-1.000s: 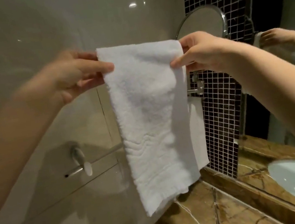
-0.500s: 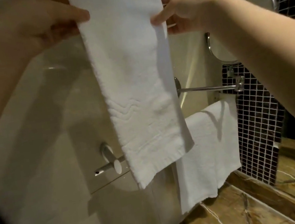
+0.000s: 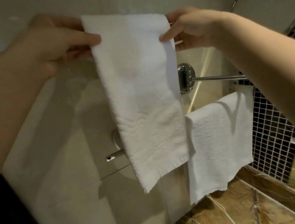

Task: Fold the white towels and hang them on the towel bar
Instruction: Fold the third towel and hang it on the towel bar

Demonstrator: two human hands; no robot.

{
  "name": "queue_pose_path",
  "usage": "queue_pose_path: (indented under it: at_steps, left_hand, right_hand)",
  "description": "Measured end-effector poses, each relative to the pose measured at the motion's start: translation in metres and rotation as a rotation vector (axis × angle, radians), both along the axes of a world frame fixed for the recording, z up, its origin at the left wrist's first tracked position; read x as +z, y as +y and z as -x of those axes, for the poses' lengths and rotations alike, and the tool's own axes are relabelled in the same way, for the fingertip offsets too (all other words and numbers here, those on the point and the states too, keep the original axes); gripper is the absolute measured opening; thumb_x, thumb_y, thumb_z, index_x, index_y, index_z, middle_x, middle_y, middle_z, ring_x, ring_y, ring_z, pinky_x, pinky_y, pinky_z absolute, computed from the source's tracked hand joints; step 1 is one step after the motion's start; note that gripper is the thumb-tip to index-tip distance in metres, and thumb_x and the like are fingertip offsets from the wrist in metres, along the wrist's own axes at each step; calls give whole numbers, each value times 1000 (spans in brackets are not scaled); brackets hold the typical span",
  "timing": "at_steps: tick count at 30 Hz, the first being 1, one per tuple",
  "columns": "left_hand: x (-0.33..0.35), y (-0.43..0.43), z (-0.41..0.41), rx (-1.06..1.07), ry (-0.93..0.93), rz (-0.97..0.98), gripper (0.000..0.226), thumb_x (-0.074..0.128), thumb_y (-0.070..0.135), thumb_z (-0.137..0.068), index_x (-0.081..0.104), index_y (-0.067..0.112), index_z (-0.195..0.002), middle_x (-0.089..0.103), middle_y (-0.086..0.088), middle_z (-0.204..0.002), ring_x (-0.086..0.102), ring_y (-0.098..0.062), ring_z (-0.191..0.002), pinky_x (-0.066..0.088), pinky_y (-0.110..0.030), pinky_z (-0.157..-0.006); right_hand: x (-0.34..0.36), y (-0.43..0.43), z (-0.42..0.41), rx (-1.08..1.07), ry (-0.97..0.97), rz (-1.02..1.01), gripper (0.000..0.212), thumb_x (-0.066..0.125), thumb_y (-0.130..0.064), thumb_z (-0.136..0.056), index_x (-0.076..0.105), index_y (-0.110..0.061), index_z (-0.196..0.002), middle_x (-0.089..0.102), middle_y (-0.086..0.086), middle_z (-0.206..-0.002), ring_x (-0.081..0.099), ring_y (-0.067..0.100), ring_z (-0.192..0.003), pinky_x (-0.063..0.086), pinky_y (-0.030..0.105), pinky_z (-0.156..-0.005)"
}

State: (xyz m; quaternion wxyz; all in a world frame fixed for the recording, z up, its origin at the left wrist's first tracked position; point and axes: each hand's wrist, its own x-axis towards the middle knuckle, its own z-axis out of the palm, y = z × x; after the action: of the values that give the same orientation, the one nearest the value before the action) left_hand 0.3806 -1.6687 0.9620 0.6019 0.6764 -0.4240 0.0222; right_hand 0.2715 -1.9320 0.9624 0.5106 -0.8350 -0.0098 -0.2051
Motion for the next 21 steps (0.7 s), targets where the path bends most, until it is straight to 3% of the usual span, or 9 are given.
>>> queue_pose_path:
  at_steps: [2,7,9,11,14,16,18,21]
  left_hand:
    - [-14,-8,1,-36,47,18,14,73,4,-73,76,13,-83,76,3,-87,71,-13,-86,56,-20,-70]
    - [-52,-18,12,19,137,7,16,66,-7,-77,66,6,-88,73,7,-67,70,-6,-69,54,-16,-60]
    - [-66,-18,18,41,195,0,16,65,-9,-77,66,3,-87,71,6,-64,69,-6,-63,55,-17,-57]
    - [-82,-20,17,85,220,13,16,67,-10,-75,66,1,-86,71,5,-64,68,-7,-60,56,-19,-57]
    - [-104,-23,18,143,243,0,17,72,-9,-70,67,2,-82,70,0,-67,67,-7,-59,57,-20,-61]
    - [-119,-26,20,206,215,-54,20,76,-7,-67,68,1,-83,68,-3,-69,64,-4,-54,55,-16,-57]
    - [-133,-27,19,290,150,-137,24,81,-1,-64,71,4,-85,66,-3,-70,60,-1,-51,51,-14,-53]
    - [-148,-27,20,361,89,-261,27,85,7,-60,74,7,-85,72,-6,-80,65,-13,-71,51,-26,-69]
  right_hand:
    - [-11,-5,-1,4,24,-22,31,57,6,-86,64,-15,-107,69,2,-101,67,13,-91,56,26,-84]
    - [-46,-16,-9,-2,97,-75,31,60,8,-82,67,-14,-102,70,2,-100,66,17,-95,53,29,-88]
    - [-62,-19,-10,32,108,-141,29,60,10,-82,67,-9,-103,71,6,-101,69,17,-91,57,26,-79]
    - [-79,-22,-10,4,123,-165,23,62,10,-81,65,-3,-100,70,12,-100,69,19,-86,56,24,-74]
    - [-103,-22,-10,-102,172,-96,27,67,5,-80,64,5,-107,66,19,-106,61,25,-90,52,33,-87]
    - [-118,-20,-6,-128,205,-69,33,70,2,-80,64,2,-112,69,11,-98,65,15,-81,55,22,-72]
    - [-129,-20,-2,-145,240,-62,26,72,-1,-78,68,-4,-104,69,4,-87,64,8,-69,52,15,-58]
    - [-141,-22,3,-197,298,-61,19,75,-2,-76,70,-5,-94,68,4,-84,63,8,-68,55,16,-58]
